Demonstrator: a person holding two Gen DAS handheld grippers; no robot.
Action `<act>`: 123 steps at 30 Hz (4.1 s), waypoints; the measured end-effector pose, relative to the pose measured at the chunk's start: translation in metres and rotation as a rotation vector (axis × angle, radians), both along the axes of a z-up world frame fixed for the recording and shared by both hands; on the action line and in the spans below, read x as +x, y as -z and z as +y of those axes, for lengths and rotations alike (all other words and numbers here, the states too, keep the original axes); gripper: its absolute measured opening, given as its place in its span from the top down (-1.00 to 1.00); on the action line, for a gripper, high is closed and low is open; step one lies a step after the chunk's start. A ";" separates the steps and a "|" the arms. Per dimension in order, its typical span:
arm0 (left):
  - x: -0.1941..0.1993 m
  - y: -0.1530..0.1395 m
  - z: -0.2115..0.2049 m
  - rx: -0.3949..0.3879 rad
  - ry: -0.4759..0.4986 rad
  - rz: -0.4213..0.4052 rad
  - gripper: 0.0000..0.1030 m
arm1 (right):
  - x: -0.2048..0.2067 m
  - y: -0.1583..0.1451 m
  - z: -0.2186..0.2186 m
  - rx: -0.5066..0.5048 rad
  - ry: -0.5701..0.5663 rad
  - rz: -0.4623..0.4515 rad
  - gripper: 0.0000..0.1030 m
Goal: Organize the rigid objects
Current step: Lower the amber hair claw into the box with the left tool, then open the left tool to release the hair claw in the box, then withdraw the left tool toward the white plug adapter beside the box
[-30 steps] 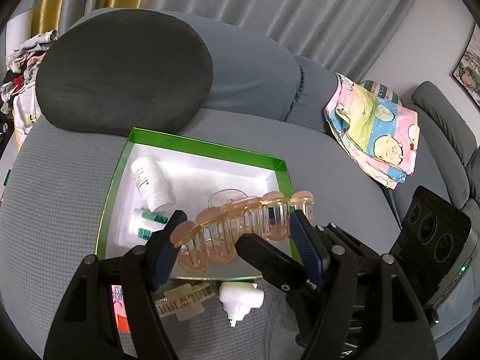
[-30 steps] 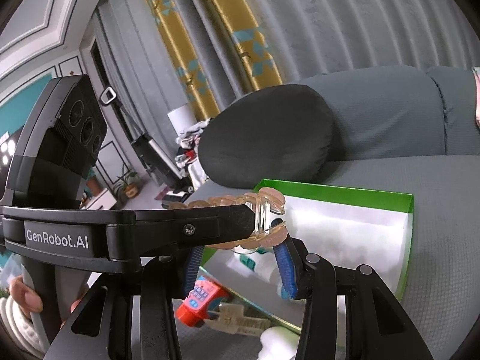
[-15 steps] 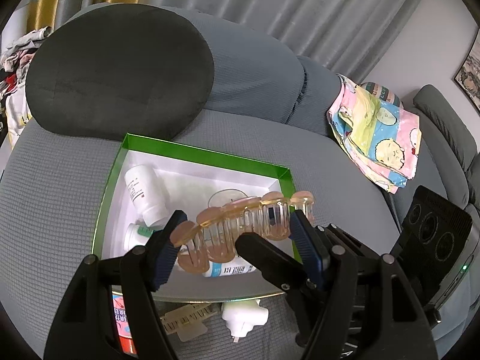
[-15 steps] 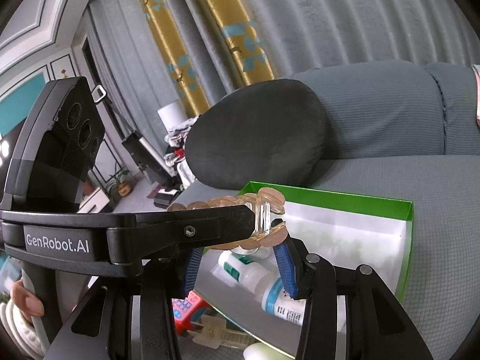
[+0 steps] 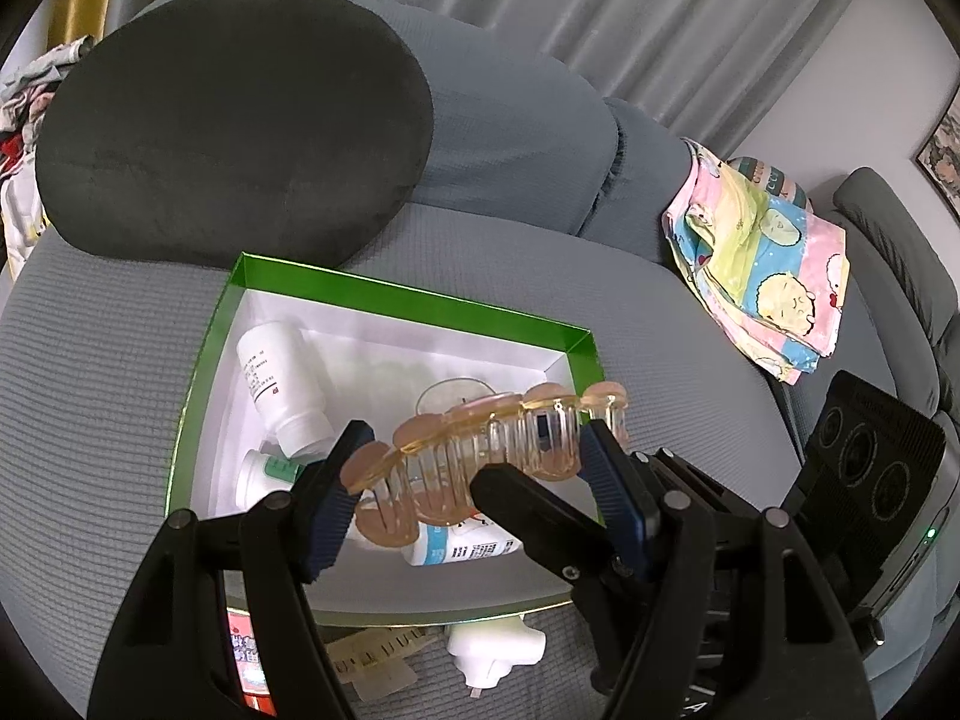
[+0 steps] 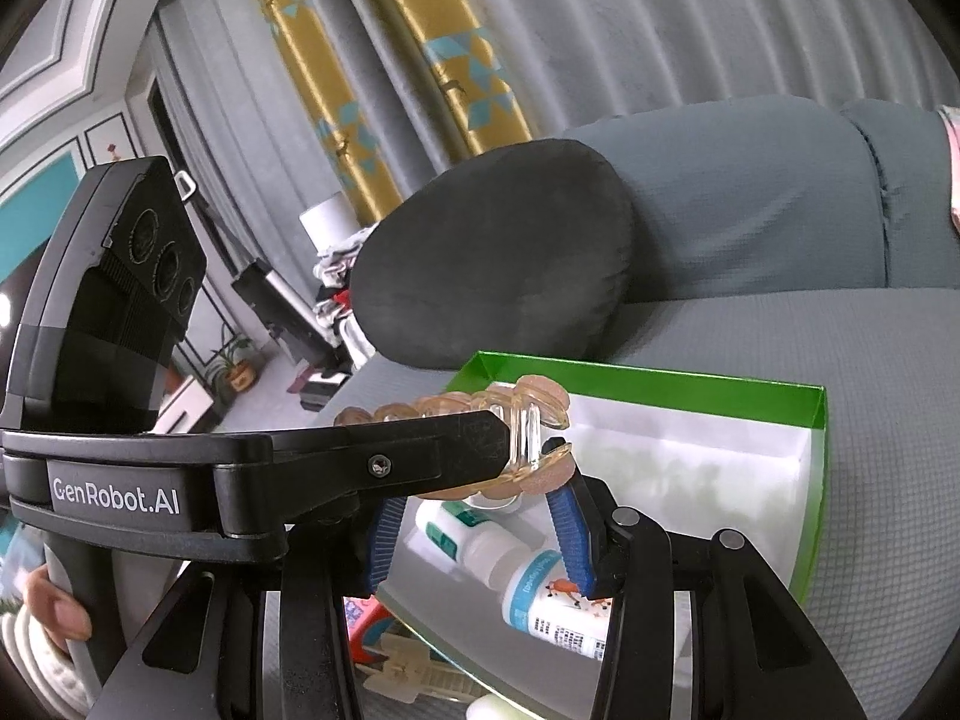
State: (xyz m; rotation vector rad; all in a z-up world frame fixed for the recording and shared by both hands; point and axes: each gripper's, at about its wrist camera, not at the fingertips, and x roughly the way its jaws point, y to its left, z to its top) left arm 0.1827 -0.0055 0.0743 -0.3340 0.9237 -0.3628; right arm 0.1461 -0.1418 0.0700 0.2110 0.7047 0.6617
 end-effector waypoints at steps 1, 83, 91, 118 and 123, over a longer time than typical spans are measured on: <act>0.002 0.001 0.000 -0.003 0.001 0.005 -0.36 | 0.001 0.001 0.000 -0.002 0.001 0.004 0.09; 0.029 0.052 0.006 -0.024 -0.034 0.163 -0.54 | 0.032 0.043 0.015 -0.137 0.062 0.171 0.06; 0.024 0.044 0.009 0.025 -0.071 0.144 -0.70 | 0.022 0.032 0.010 -0.230 0.114 0.108 -0.24; -0.135 0.006 0.023 0.253 -0.181 -0.077 -0.75 | -0.116 -0.029 -0.048 -0.232 0.197 -0.008 -0.48; -0.175 0.014 0.020 0.302 -0.171 -0.069 -0.75 | -0.137 -0.016 -0.047 -0.218 0.162 0.040 -0.55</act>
